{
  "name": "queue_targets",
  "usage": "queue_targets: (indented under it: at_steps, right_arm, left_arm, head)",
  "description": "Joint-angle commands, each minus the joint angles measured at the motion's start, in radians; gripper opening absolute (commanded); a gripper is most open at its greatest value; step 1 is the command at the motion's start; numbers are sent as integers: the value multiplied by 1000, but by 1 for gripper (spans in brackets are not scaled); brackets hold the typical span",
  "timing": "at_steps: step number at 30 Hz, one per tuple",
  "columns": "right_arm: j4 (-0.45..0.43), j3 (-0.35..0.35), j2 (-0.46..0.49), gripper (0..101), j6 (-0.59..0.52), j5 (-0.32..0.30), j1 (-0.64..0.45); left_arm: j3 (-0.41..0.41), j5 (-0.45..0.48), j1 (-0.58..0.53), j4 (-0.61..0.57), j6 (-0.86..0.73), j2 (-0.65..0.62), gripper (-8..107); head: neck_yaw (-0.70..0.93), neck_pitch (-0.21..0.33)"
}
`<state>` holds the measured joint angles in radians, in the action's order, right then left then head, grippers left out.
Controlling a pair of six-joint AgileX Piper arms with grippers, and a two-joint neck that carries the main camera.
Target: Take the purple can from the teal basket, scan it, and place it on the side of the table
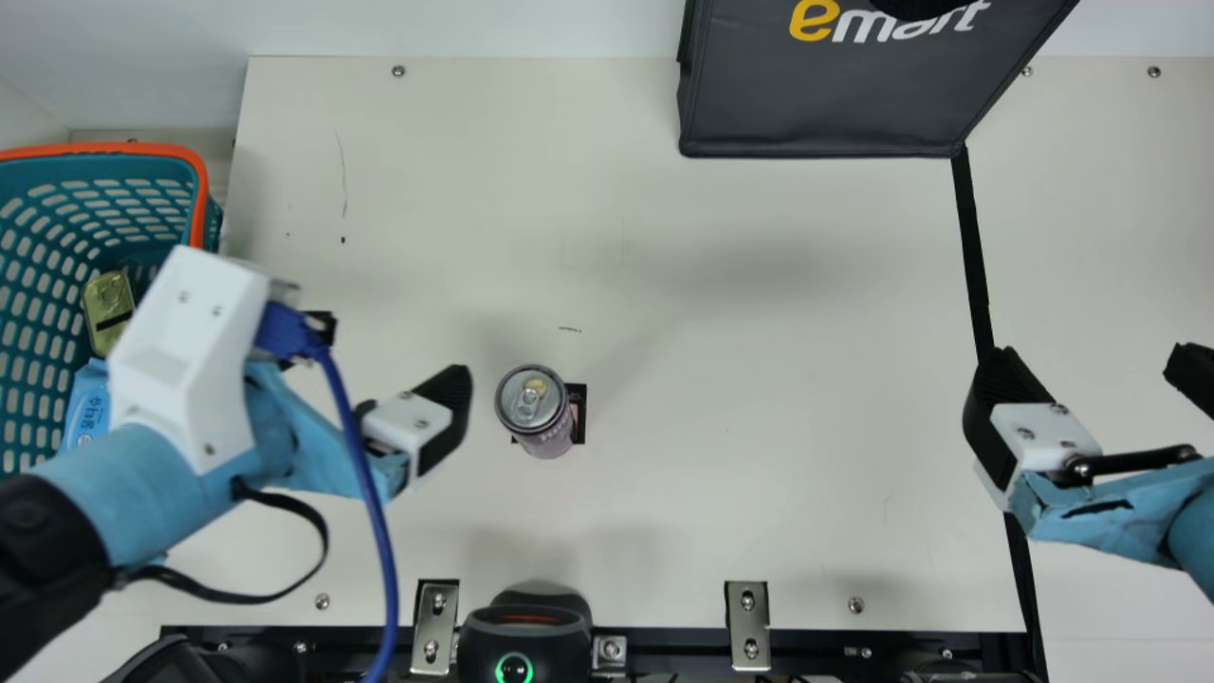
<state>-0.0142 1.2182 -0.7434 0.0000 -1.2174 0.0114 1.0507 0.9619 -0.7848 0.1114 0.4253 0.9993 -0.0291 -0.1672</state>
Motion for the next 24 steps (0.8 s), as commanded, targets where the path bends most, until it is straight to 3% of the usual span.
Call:
queue_targets:
  at_steps: [1, 9, 16, 24]
  right_arm:
    - [0, 0, 0, 95, 0, 0, 0]
    - [0, 0, 0, 95, 0, 0, 0]
    - [0, 0, 0, 95, 0, 0, 0]
    - [0, 0, 0, 95, 0, 0, 0]
  left_arm:
    - [12, -3, -97, 48, 94, 34, 90]
    - [69, 27, -241, 218, 368, 151, 90]
    - [116, 122, -327, 359, 615, 237, 90]
    - [140, 199, -386, 383, 752, 309, 90]
  head:
    - [2, 29]
    - [2, 29]
    - [2, 29]
    - [2, 29]
